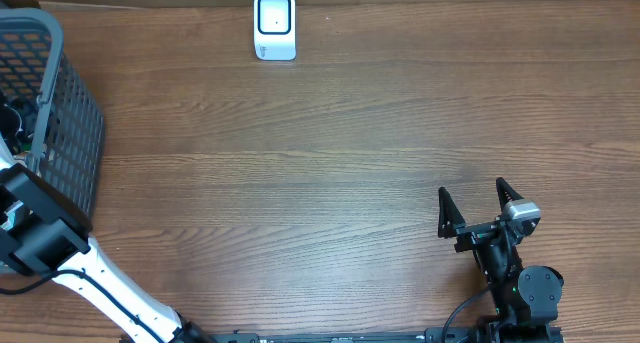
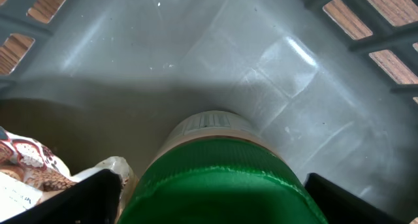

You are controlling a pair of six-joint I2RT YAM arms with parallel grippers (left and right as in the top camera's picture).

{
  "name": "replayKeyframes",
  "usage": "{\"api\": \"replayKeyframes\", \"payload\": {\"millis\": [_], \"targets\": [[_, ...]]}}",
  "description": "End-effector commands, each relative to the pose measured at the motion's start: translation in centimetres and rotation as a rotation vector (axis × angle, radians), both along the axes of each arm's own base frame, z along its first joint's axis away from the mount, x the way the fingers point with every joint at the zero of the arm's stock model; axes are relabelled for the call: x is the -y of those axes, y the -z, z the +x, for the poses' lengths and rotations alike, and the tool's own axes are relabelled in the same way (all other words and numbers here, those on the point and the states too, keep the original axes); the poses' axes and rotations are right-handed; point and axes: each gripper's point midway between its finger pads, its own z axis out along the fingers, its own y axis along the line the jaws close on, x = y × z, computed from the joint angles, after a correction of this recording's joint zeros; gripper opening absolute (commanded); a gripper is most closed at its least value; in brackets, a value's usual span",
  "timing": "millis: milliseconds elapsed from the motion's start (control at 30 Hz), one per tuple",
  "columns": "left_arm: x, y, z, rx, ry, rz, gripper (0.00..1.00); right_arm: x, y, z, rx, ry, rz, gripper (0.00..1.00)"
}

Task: Scan the item barcode
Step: 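Move the left gripper over the basket toward the green-capped jar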

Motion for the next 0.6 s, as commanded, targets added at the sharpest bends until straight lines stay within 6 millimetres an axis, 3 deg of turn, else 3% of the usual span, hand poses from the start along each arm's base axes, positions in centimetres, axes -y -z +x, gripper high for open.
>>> {"api": "replayKeyframes", "payload": {"millis": [0, 167, 300, 567], "targets": [[0.3, 0.2, 0.3, -0.001, 0.028, 0.001, 0.84, 0.0, 0.2, 0.0, 0.002, 0.002, -0.001, 1.0], [0.4, -0.3, 0.6, 0.008, 0.03, 0.001, 0.73, 0.0, 0.2, 0.0, 0.002, 0.002, -0.001, 1.0], [0.7, -1.9, 1.1, 0.021, 0.034, 0.008, 0.68, 0.0, 0.2, 0.0, 0.002, 0.002, -0.001, 1.0], [0.9, -8.4, 2.3, 0.108, 0.008, 0.044, 0.64, 0.0, 0.2, 0.0, 0.002, 0.002, -0.001, 1.0]]}}
